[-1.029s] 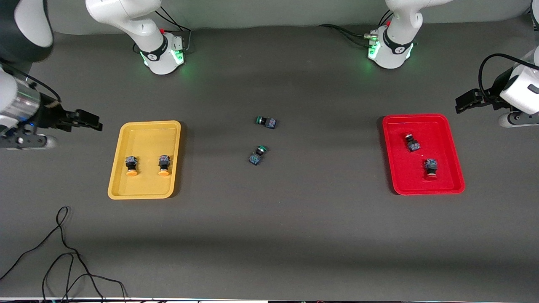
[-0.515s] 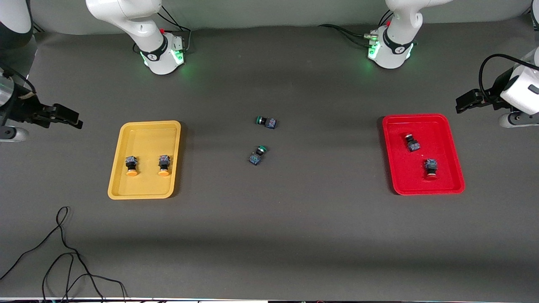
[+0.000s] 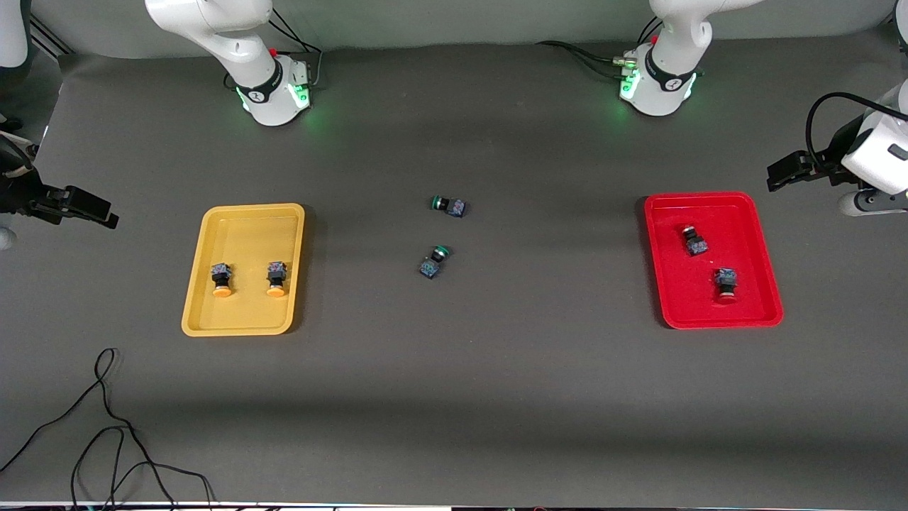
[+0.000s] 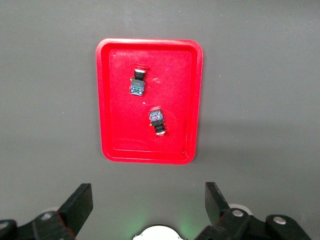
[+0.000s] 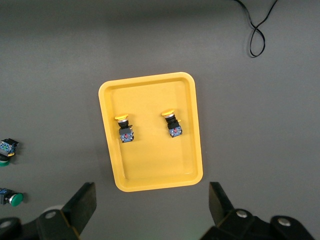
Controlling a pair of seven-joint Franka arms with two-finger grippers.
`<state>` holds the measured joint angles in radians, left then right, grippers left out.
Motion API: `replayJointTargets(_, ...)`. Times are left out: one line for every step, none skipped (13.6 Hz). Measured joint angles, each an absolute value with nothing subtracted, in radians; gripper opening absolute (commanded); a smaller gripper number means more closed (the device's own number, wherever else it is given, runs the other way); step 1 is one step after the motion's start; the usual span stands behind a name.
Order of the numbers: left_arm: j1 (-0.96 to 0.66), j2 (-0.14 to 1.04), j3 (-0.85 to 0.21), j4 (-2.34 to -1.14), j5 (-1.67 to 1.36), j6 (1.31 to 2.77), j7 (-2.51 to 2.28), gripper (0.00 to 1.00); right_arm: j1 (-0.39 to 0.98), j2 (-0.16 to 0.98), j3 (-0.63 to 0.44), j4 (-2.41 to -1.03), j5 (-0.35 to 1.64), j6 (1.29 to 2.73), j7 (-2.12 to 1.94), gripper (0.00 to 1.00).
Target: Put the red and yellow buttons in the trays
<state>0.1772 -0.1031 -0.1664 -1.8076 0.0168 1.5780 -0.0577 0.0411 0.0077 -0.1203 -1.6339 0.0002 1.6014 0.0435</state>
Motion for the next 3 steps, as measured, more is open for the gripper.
replayJointTargets(0.179, -0.103, -0.166, -1.808, 0.017, 1.578, -0.058, 1.0, 0.041, 0.008, -0.118, -1.633, 0.0, 1.592, 0.043, 1.0)
replayJointTargets(0.185, -0.103, -0.166, -1.808, 0.017, 1.579, -0.058, 1.0, 0.041, 0.008, -0.116, -1.633, 0.0, 1.587, 0.043, 1.0)
replayJointTargets(0.193, -0.103, -0.165, -1.808, 0.017, 1.58, -0.057, 1.0, 0.041, 0.008, -0.115, -1.633, 0.0, 1.585, 0.043, 1.0)
